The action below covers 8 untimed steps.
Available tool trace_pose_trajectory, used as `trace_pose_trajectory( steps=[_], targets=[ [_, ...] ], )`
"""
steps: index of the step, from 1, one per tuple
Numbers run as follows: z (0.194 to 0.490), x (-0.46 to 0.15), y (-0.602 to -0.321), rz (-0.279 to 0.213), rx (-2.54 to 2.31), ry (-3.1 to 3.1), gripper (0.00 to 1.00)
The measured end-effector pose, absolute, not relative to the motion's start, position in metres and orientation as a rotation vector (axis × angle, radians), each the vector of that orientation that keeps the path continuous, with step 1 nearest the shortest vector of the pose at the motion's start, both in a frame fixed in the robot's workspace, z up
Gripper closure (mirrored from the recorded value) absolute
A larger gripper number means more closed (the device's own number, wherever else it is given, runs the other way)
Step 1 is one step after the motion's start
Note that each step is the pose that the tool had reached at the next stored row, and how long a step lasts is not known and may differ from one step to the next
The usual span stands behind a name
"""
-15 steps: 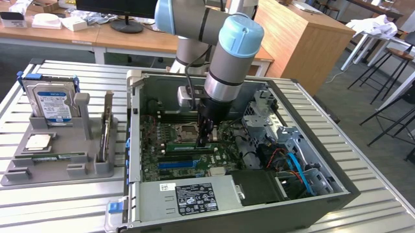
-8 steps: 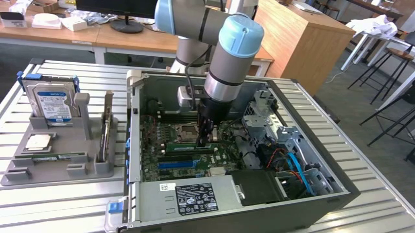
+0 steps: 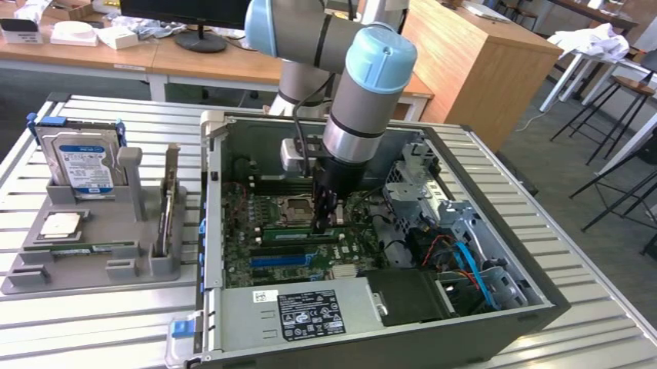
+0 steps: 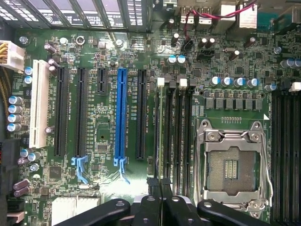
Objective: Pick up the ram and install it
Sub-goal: 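Insert the ram into the slot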
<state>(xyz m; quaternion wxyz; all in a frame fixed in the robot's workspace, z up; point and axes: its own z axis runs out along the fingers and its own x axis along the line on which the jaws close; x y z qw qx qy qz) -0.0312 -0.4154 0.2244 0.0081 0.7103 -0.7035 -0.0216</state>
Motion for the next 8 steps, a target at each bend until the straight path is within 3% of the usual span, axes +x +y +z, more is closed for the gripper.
trace_pose_trajectory(
  steps=[8],
  targets=[
    [0.2207, -0.0314, -0.4155, -0.067, 2.220, -2.199, 0.89]
  ],
)
